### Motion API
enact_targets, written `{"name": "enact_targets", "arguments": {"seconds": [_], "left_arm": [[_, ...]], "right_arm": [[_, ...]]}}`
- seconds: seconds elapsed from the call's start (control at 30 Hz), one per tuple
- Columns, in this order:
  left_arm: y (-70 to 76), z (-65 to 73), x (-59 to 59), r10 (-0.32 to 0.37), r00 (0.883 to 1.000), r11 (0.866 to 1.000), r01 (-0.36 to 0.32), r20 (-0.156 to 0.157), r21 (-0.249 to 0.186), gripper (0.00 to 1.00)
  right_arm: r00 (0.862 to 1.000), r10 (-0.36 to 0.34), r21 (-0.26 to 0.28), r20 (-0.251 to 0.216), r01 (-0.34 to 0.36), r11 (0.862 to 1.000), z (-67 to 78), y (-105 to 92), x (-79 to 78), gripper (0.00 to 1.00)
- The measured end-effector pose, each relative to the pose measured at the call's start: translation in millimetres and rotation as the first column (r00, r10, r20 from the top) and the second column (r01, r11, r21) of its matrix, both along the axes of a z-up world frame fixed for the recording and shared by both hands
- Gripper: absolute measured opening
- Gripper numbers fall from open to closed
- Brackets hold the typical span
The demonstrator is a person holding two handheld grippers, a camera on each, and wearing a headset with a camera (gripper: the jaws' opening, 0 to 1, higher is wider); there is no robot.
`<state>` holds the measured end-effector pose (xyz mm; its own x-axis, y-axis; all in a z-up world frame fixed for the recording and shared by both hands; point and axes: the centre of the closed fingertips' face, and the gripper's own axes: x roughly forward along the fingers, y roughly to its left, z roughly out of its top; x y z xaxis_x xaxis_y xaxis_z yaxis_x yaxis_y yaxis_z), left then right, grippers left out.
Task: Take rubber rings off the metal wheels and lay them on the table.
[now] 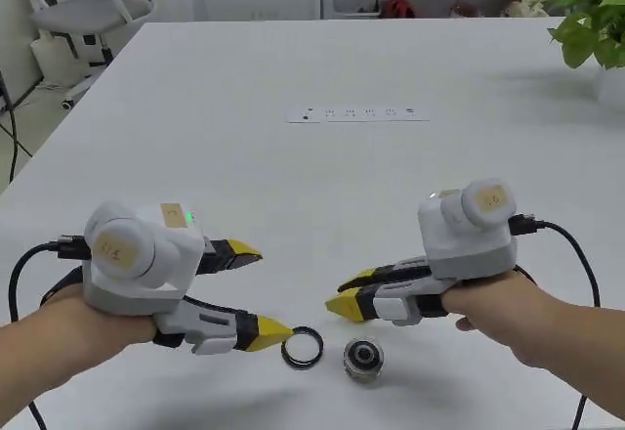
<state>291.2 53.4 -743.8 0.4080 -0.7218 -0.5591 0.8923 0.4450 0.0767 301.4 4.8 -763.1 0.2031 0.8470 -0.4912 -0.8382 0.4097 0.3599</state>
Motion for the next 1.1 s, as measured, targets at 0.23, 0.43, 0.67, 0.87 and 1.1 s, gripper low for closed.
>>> {"name": "enact_targets", "arguments": {"seconds": [0.23,0.43,0.67,0.87,1.1], "left_arm": [[-7.0,2.2,9.2,-0.003,1.0,1.0,0.003,0.002,-0.005,0.6],[-10.7,3.4,17.6,0.004,1.0,1.0,-0.004,-0.001,-0.01,0.6],[-19.8,1.6,28.4,-0.003,1.0,1.0,0.003,-0.002,-0.003,0.59],[-26.8,-3.9,36.1,-0.016,1.0,1.0,0.016,-0.007,0.009,0.59],[-33.7,-11.6,42.4,-0.031,0.999,0.999,0.032,-0.017,0.024,0.59]], "right_arm": [[0.999,-0.034,0.007,0.03,0.034,0.999,5.4,-15.1,10.9,0.18],[0.997,-0.048,-0.014,0.064,0.049,0.999,3.1,-27.9,17.3,0.2],[0.994,-0.049,-0.049,0.1,0.054,0.997,-3.2,-39.9,23.4,0.22],[0.991,-0.042,-0.08,0.127,0.052,0.995,-10.3,-49.2,27.8,0.23],[0.99,-0.042,-0.097,0.137,0.055,0.994,-18.8,-56.1,31.3,0.24]]}}
